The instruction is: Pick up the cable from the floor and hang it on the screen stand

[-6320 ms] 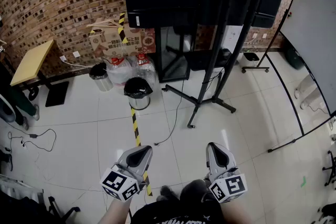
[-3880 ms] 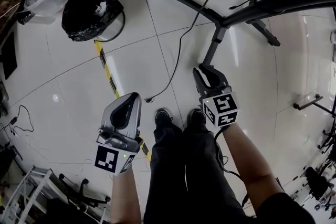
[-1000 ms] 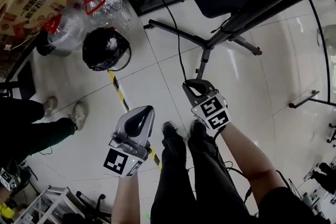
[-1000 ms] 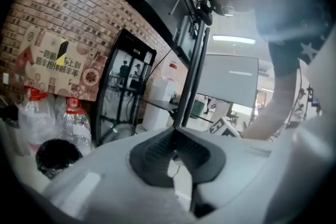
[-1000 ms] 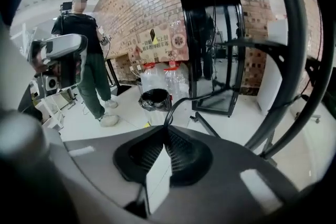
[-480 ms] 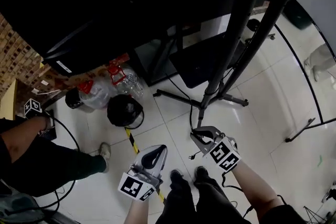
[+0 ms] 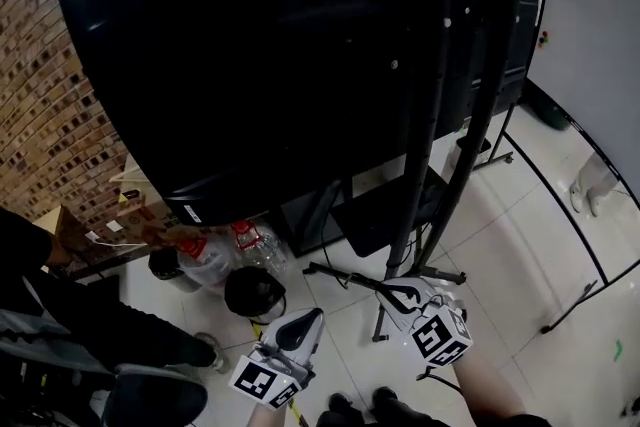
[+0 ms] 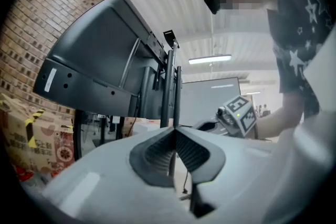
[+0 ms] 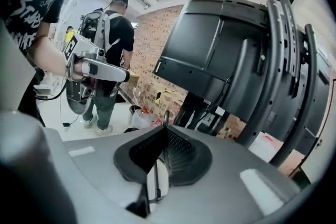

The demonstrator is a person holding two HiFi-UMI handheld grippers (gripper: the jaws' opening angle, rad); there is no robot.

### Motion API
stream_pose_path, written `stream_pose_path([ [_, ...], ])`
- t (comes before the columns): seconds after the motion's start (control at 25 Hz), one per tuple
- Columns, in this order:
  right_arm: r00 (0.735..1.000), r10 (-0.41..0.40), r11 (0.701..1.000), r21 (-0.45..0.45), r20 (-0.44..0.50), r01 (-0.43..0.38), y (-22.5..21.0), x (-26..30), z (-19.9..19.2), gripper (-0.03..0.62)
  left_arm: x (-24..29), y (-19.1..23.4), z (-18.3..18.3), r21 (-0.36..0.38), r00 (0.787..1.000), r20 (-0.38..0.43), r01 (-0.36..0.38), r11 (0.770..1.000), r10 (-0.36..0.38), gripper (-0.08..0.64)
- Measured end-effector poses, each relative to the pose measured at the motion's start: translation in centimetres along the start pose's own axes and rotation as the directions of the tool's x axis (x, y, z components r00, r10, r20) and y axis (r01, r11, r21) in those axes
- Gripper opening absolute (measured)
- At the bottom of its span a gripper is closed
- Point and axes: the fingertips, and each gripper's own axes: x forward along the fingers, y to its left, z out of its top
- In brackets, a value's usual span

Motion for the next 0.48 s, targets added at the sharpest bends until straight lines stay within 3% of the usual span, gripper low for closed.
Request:
stream_pose_path([
  [0.2, 0.992, -0.049, 0.995, 0.095, 0.113, 0.039, -2.8, -1.0, 3.8, 0.02, 0.9, 1.0, 4.4, 0.035, 0.999, 0.045, -0.018, 0.999, 0.017, 0.002],
  [0.48, 0.974, -0.135, 0.99, -0.024, 0.181, 0.141, -4.7, -5.0, 8.4, 0.02, 0.9, -0.5, 8.4, 0.11, 0.997, 0.071, -0.013, 0.994, 0.006, 0.002],
])
